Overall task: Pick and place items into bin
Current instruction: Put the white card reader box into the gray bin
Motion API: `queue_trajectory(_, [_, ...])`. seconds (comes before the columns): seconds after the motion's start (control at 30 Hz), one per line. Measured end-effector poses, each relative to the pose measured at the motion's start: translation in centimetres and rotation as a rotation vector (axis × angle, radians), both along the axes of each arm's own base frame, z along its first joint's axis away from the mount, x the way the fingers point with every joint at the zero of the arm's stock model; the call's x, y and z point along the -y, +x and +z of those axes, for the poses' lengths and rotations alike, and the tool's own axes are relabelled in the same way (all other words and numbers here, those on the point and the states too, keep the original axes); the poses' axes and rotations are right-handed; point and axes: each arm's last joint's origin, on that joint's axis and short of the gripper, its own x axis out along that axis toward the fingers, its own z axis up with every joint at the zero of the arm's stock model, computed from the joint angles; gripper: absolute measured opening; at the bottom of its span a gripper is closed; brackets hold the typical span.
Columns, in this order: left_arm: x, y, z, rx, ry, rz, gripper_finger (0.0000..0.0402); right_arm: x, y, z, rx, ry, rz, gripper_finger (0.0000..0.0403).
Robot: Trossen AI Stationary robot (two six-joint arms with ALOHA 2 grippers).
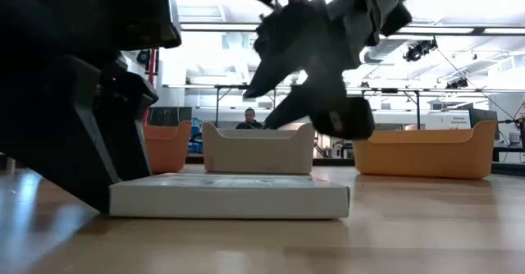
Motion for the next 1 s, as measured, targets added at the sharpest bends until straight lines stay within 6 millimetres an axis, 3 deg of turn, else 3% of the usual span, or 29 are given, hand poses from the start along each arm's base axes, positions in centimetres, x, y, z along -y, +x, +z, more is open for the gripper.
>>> queue_trajectory(0.13, [0.0, 0.0, 0.0, -0.007, 0.0, -0.021, 0.0248, 0.3, -1.4, 0.9, -0.093, -0.063, -0.004, 0.0124])
queue_trajectory(0.33, [0.1, 0.0, 0.4, 0.003, -0.01, -0.028, 0.0248, -0.7, -3.9, -0.8, -0.278, -0.104, -0.011, 0.0124])
queue_trajectory(0.5, [-0.1, -0.1, 1.2, 0.019, 0.013, -0.057, 0.0248, -1.4, -5.2, -3.2, -0.172, 0.046, -0.147, 0.0124])
queue_trajectory(0.67, [-0.3, 0.1, 1.3, 0.005, -0.003, -0.09, 0.0248, -1.9, -6.6, -4.2, -0.008, 0.191, -0.242, 0.0124])
queue_trajectory(0.83, [-0.3, 0.0, 1.6, 0.015, 0.009, -0.093, 0.0248, -2.2, -8.1, -5.1, -0.021, 0.227, -0.316, 0.0127])
queue_trajectory(1.0, [-0.3, 0.2, 1.7, 0.036, 0.003, -0.092, 0.0248, -2.5, -7.9, -5.1, -0.017, 0.212, -0.334, 0.0156])
